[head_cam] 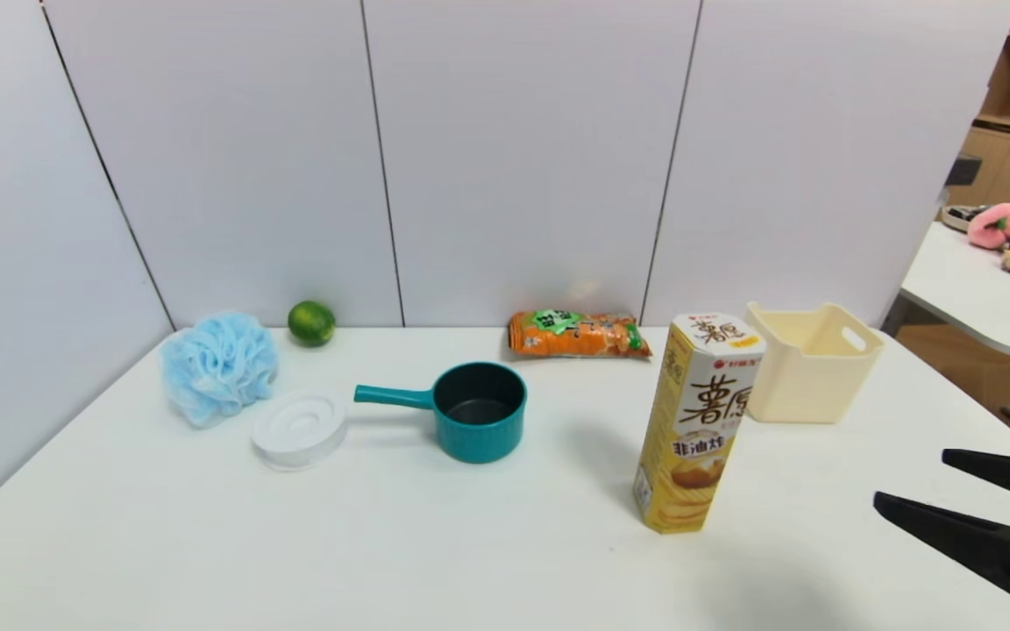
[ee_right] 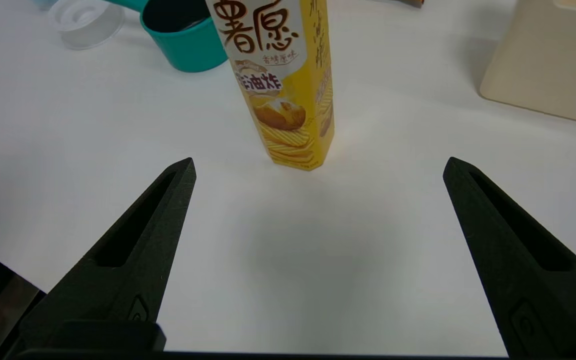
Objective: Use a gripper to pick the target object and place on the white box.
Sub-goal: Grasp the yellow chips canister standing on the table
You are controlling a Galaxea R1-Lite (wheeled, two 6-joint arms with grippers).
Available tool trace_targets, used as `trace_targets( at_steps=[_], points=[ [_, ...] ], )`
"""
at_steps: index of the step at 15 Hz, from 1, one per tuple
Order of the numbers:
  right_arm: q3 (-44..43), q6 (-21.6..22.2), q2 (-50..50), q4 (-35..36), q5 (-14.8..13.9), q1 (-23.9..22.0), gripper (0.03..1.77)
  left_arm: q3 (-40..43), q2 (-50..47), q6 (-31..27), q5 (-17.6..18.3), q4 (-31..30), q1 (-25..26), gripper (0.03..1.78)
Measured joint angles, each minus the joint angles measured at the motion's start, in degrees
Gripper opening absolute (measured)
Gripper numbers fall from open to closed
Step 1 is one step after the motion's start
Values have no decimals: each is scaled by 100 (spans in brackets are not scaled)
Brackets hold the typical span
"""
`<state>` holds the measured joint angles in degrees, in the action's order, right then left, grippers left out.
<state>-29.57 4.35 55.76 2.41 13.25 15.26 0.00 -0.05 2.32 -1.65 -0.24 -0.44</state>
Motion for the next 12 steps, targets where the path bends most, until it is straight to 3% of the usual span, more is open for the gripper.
trace_targets(
  at_steps=[3, 7, 12],
  points=[
    [293, -33, 630, 944, 24, 177, 171, 0, 0, 2, 0, 0, 0, 169],
    [791, -78, 1406, 2703, 260, 265, 171, 0, 0, 0, 0, 0, 0, 169],
    [1025, -83, 2161, 4139, 286, 278, 171, 0, 0, 0, 0, 0, 0, 169]
  ],
)
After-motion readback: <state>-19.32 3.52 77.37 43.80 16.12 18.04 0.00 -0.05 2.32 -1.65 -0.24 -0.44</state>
